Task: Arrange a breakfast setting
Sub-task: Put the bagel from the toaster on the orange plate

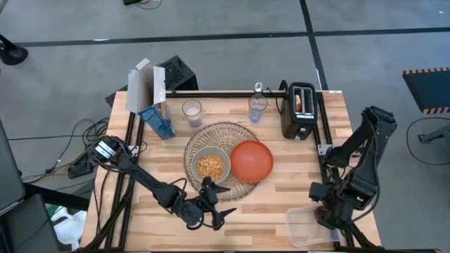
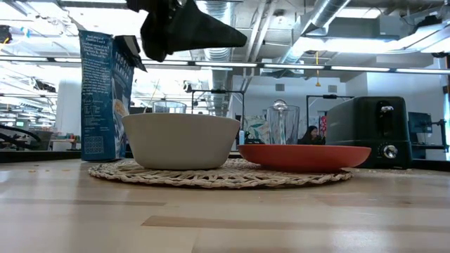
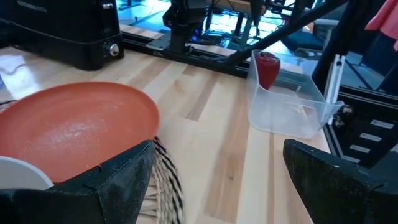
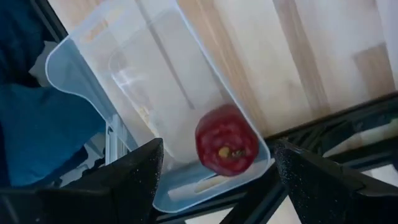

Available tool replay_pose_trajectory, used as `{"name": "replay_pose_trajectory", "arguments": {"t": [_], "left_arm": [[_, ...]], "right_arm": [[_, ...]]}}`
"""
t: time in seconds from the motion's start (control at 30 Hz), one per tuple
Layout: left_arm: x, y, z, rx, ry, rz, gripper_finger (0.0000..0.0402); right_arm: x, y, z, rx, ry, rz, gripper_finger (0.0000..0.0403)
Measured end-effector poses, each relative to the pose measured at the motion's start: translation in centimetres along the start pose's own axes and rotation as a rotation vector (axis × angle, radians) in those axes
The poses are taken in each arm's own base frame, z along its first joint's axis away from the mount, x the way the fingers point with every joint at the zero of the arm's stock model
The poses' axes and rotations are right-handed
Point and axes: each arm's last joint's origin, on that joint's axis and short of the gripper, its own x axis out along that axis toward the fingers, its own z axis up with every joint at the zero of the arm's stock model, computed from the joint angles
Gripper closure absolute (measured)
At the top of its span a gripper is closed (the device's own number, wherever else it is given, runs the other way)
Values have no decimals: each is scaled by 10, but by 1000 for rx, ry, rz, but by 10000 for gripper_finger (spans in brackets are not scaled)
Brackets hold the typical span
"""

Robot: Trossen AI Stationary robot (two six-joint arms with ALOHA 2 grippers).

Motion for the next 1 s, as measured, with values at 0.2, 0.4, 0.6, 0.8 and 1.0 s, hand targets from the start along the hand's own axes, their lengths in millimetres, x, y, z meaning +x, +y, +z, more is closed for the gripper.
{"name": "replay_pose_trajectory", "arguments": {"t": [0.2,0.4,0.6,0.8,1.0], "left_arm": [[4,4,2,-3,2,6,58],[6,6,3,6,-3,11,58],[5,6,2,-11,0,29,58],[7,9,3,24,-9,48,58],[15,17,6,48,1,59,58]], "right_arm": [[0,-3,-7,6,-58,-35,70],[-26,-37,29,58,-317,-95,70],[-67,-95,62,166,-555,-73,70],[-91,-138,91,266,-684,-194,70],[-117,-172,123,328,-657,-349,70]]}}
